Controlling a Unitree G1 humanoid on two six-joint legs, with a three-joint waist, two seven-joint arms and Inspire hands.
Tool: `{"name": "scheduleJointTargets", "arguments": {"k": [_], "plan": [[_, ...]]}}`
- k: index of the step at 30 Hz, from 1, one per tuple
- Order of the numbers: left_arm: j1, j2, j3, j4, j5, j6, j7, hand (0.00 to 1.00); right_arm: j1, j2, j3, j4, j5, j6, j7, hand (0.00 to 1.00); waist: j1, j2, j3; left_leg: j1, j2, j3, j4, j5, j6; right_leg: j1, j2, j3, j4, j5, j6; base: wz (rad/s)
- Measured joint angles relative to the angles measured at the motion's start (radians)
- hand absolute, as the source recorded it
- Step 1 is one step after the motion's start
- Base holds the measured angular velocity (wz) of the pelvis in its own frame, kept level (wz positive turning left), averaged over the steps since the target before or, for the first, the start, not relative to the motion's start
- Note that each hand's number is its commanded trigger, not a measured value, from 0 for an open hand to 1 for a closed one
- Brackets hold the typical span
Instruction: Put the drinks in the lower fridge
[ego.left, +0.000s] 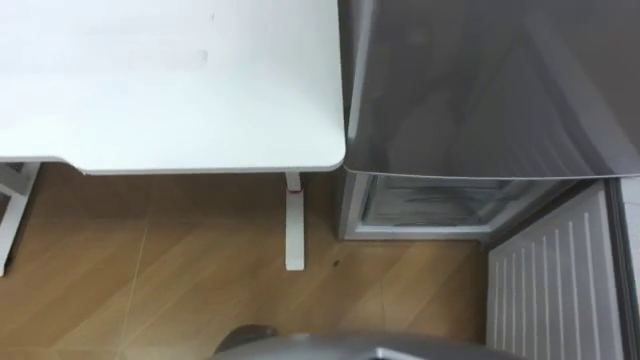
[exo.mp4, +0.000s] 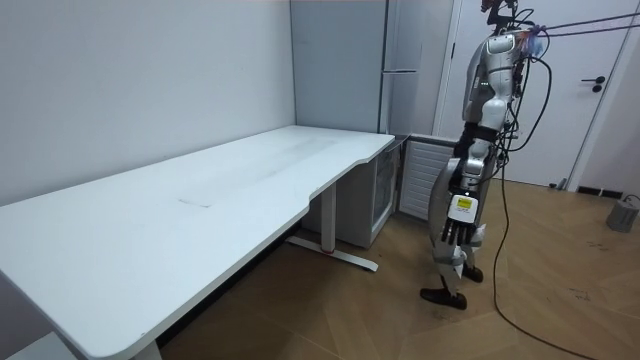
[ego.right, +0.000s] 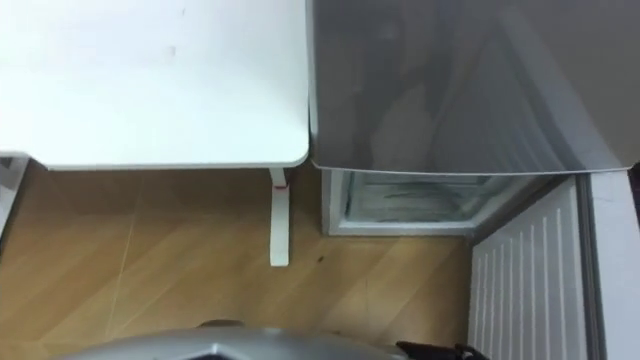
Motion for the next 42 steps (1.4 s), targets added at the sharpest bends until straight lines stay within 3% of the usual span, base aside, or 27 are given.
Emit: {"name": "scheduleJointTargets", "arguments": {"k": [8,14,18,23,25,31,36,42], "plan": [[-0.010,-0.014,0.000,-0.007,0.079,0.017,-0.003,0.00,-0.021,-0.003,-0.008,-0.039,-0.096,0.023,-0.010,0.00,-0.010,-0.007,-0.0006,0.027,0.005,0.021,-0.015,0.011,-0.001,0.003,0.001,0.027,0.005,0.003,-0.005,-0.09],[-0.020,-0.013,0.023,-0.017,0.107,0.015,-0.010,0.00,-0.029,-0.003,-0.010,-0.147,-0.234,0.043,-0.048,0.00,-0.015,-0.029,-0.0001,0.033,0.009,0.033,-0.015,0.011,-0.001,0.002,0.005,0.049,0.005,0.006,-0.010,-0.09],[-0.014,-0.009,0.088,-0.020,0.106,0.006,-0.007,0.00,-0.031,-0.005,-0.112,-0.307,-0.330,0.043,-0.099,0.00,-0.040,-0.053,0.0003,0.031,0.011,0.036,-0.015,0.011,-0.001,-0.002,0.007,0.053,0.005,0.007,-0.010,-0.01],[-0.009,0.004,0.111,-0.028,0.107,-0.002,-0.008,0.00,-0.024,-0.018,-0.201,-0.500,-0.407,0.032,-0.186,0.00,-0.052,-0.067,0.0015,0.041,0.013,0.052,-0.021,0.011,-0.001,-0.004,0.007,0.070,0.002,0.007,-0.010,-0.10],[-0.009,0.008,0.117,-0.035,0.110,-0.004,-0.008,0.00,-0.004,-0.025,-0.231,-0.634,-0.458,0.025,-0.226,0.00,-0.061,-0.060,-0.0028,0.040,0.013,0.061,-0.027,0.011,-0.001,-0.015,0.006,0.079,0.003,0.008,-0.010,-0.12],[-0.001,0.010,0.163,-0.038,0.185,-0.033,-0.006,0.00,0.019,-0.038,-0.300,-0.762,-0.550,0.004,-0.315,0.00,-0.074,-0.053,-0.0098,0.050,0.012,0.076,-0.052,0.011,-0.001,-0.027,0.006,0.101,0.005,0.009,-0.008,-0.12],[0.044,0.011,0.191,-0.041,0.197,-0.050,0.007,0.00,0.038,-0.040,-0.373,-0.787,-0.543,-0.038,-0.419,0.00,-0.096,-0.056,-0.0088,0.082,0.011,0.081,-0.070,0.014,-0.006,-0.012,0.007,0.105,0.004,0.009,-0.008,-0.06],[0.064,0.011,0.212,-0.043,0.201,-0.054,0.005,0.00,0.057,-0.040,-0.394,-0.786,-0.528,-0.048,-0.456,0.00,-0.095,-0.061,-0.0090,0.099,0.012,0.100,-0.084,0.017,-0.009,-0.014,0.007,0.127,0.003,0.009,-0.008,-0.13]]}}
